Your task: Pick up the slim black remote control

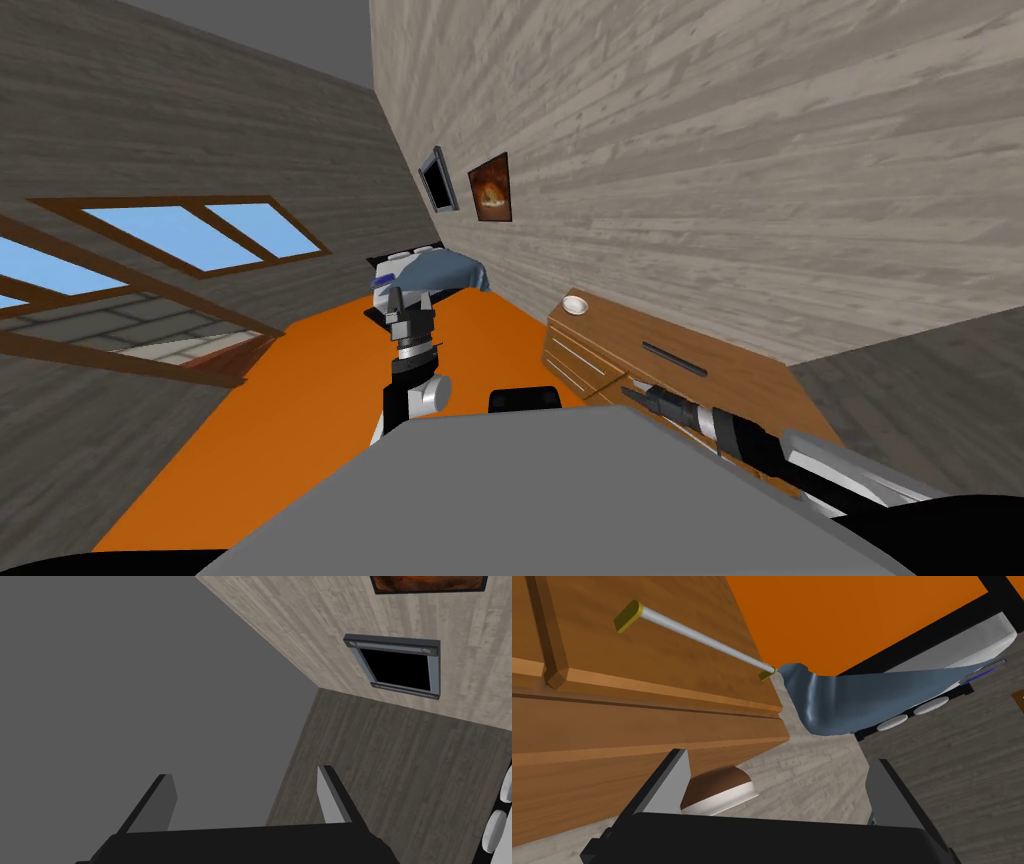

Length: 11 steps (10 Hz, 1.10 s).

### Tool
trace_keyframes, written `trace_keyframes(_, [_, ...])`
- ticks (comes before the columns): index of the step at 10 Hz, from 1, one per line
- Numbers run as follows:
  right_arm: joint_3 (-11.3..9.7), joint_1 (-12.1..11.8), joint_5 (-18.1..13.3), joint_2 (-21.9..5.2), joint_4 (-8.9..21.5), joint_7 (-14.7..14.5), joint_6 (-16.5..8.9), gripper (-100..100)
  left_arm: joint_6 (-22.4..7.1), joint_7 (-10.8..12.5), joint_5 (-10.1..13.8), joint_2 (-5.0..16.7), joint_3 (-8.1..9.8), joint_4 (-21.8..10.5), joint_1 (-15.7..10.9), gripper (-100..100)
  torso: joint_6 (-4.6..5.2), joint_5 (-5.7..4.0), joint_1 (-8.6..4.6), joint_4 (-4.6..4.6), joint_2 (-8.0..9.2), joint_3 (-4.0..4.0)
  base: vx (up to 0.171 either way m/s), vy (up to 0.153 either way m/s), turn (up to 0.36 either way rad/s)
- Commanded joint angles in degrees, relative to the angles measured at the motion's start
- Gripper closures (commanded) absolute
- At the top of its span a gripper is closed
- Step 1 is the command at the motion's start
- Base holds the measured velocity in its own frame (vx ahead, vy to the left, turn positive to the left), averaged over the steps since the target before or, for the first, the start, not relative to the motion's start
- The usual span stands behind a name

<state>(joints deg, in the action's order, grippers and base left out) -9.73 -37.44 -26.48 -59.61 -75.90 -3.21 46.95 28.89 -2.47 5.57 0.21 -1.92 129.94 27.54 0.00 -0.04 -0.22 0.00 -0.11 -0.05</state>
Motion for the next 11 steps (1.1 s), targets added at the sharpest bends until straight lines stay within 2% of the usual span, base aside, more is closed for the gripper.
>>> trace_keyframes(1, [-0.48,-0.01,-0.42,-1.77,1.86,0.07,0.22,-100,0.00,0.00,0.00,0.00,0.00,0.00,0.00,0,0.00,0.00,0.00,0.00,0.00,0.00,0.015,-0.033,0.140])
trace_keyframes(2, [-1.84,0.13,-1.43,-4.16,3.70,-0.29,0.61,-100,0.00,0.00,0.00,0.00,0.01,0.00,0.01,0,0.05,0.00,0.01,0.00,0.00,0.00,0.013,-0.037,0.210])
trace_keyframes(4, [-1.84,0.13,-1.43,-4.16,4.94,-0.29,0.61,-100,0.00,0.00,0.00,0.00,0.01,0.00,0.01,0,0.05,-0.02,-0.01,0.00,0.01,0.00,0.007,-0.027,0.085])
trace_keyframes(5, [-3.28,0.31,-2.41,-6.41,7.09,-0.63,0.93,-100,0.00,0.00,0.00,0.00,0.01,0.00,0.01,0,0.08,0.00,0.06,0.01,0.05,0.02,0.002,-0.016,0.230])
trace_keyframes(6, [-3.28,0.31,-2.41,-6.41,8.00,-0.63,0.93,-100,0.00,0.00,0.00,0.00,0.00,0.00,0.00,0,0.01,0.01,0.06,0.01,0.04,0.02,0.005,-0.026,0.155])
trace_keyframes(7, [-4.79,0.52,-3.35,-8.49,9.74,-0.94,1.19,-100,0.00,0.00,0.00,0.00,0.01,0.00,0.01,0,0.06,0.00,0.05,0.01,0.03,0.02,0.013,-0.037,0.252])
trace_keyframes(8, [-6.36,0.76,-4.25,-9.90,13.30,-1.24,1.40,-100,0.00,0.00,0.00,0.00,0.00,0.00,0.00,0,0.02,-0.01,-0.01,0.00,0.00,0.00,0.016,-0.055,0.386])
trace_keyframes(9, [-6.36,0.76,-4.25,-10.40,13.91,-1.24,1.40,-100,0.00,0.00,0.00,0.00,0.00,0.00,0.00,0,-0.01,0.00,-0.07,-0.01,-0.04,-0.03,0.006,-0.059,0.119])
trace_keyframes(10, [-7.96,1.03,-5.11,-12.11,15.49,-1.51,1.54,-100,0.00,0.00,0.00,0.00,0.01,0.00,0.02,0,0.10,-0.03,-0.07,0.00,0.01,0.00,0.012,-0.047,0.182])
trace_keyframes(11, [-7.96,1.03,-5.11,-12.11,16.70,-1.51,1.54,-100,0.00,0.00,0.00,0.00,0.01,0.00,0.01,0,0.03,-0.03,-0.05,0.00,-0.01,-0.01,0.012,-0.042,0.121])
